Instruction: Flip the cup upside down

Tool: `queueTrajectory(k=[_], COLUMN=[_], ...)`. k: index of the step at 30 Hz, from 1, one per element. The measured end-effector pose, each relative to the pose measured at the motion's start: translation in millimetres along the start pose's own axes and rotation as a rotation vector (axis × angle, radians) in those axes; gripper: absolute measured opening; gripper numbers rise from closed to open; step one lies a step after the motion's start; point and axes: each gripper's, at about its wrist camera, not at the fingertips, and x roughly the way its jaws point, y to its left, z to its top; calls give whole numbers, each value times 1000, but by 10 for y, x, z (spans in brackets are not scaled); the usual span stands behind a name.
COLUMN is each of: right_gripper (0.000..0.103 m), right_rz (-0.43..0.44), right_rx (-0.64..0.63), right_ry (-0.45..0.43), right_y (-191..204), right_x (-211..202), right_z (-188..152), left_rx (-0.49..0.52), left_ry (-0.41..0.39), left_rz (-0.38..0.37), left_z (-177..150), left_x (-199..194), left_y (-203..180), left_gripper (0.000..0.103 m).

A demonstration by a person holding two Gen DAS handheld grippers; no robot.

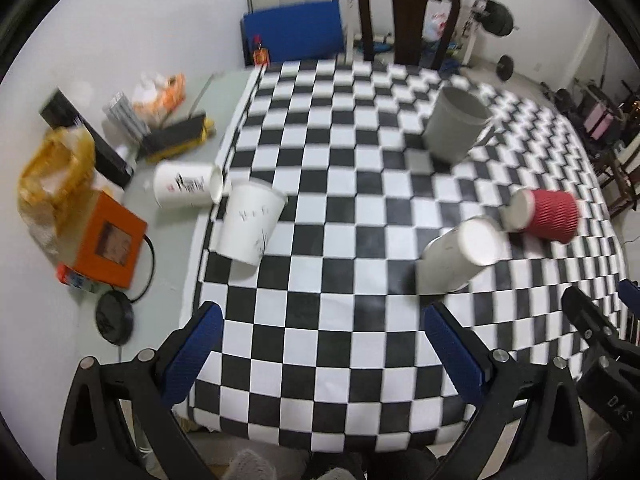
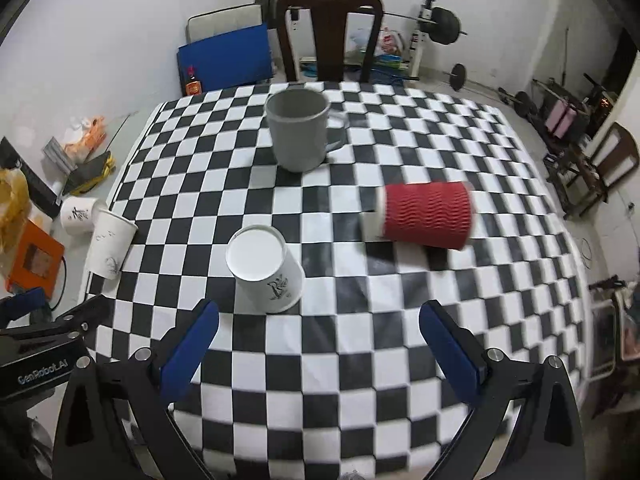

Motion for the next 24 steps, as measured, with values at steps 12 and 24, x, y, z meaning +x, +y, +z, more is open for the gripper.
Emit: queueTrajectory(k=[12, 24], right_gripper=[102, 102], right_rz=[-69, -76], right_rx=[-5, 14], right_ry=[-72, -126], right_y=[-163, -284], right_x=[-1448, -2384], right_z=[143, 141], left_rx=[5, -9], left_ry=[-156, -216], left_rz=[-62, -45], left_z=[47, -61], left_x=[-1315, -1986], left_y=[-57, -16], left_gripper=[103, 103])
